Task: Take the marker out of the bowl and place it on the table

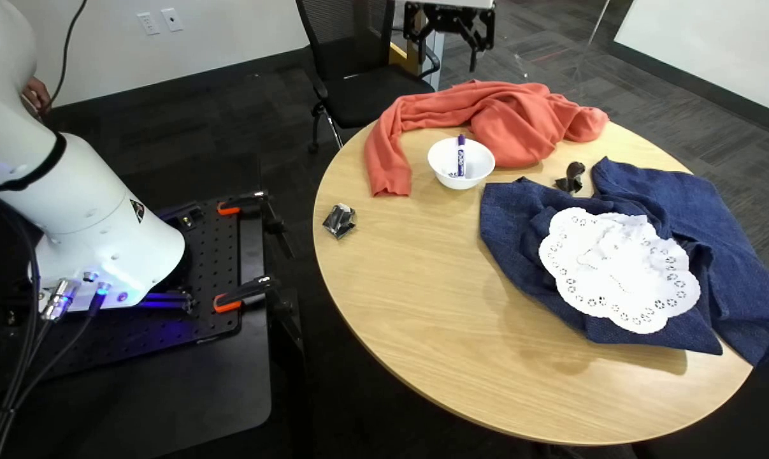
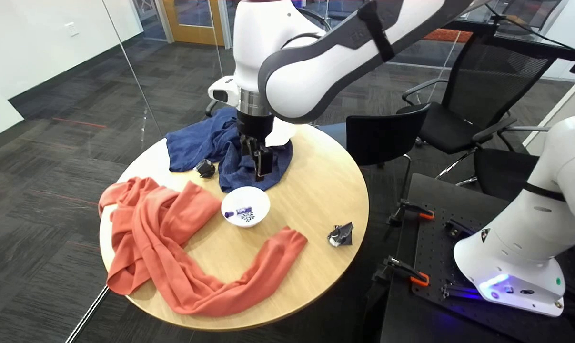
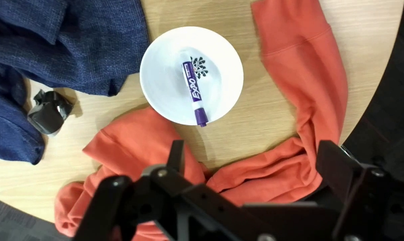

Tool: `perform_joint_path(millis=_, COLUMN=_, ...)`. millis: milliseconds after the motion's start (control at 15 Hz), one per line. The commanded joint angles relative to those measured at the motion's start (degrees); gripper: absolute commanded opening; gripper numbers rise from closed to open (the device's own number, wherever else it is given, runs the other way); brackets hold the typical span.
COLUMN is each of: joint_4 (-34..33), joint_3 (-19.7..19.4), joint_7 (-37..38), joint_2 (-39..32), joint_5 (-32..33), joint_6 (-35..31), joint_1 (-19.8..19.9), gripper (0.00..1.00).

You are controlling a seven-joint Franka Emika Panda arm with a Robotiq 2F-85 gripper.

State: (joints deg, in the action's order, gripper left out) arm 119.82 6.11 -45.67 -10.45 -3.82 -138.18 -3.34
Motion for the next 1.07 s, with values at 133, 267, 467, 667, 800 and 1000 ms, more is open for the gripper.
perform_joint_path(millis=133, joint_4=-1.7, joint_3=3.1, joint_7=-18.1, joint_2=-6.6, joint_5=-10.4, joint_6=-5.3, joint_1=5.7, gripper=1.00)
perform_joint_path(millis=267, joint_4=-2.4, joint_3=4.8, joint_7=-24.8, joint_2=-8.4, joint_5=-15.2, joint_6=-5.4, joint_1=7.7, gripper=1.00)
perform_joint_path(millis=467, joint_4=-3.5, joint_3=6.1, joint_7=-31.0, joint_2=-10.2, joint_5=-19.1, joint_6=-4.3, joint_1=9.1, gripper=1.00)
perform_joint_path(millis=667, joint_4=-2.3, joint_3=5.0, joint_7=-28.4, joint_2=-9.9, joint_5=-17.2, joint_6=-4.7, joint_1=8.1, gripper=1.00)
perform_joint_path(millis=800, joint_4=-2.4, joint_3=5.1, joint_7=-28.4, joint_2=-10.3, joint_5=-17.2, joint_6=-4.7, joint_1=8.1, gripper=1.00)
perform_joint_path(millis=1000, joint_4=-2.6, joint_3=5.1, joint_7=-29.5, joint_2=-11.0, joint_5=-17.2, joint_6=-7.1, joint_1=8.3, gripper=1.00)
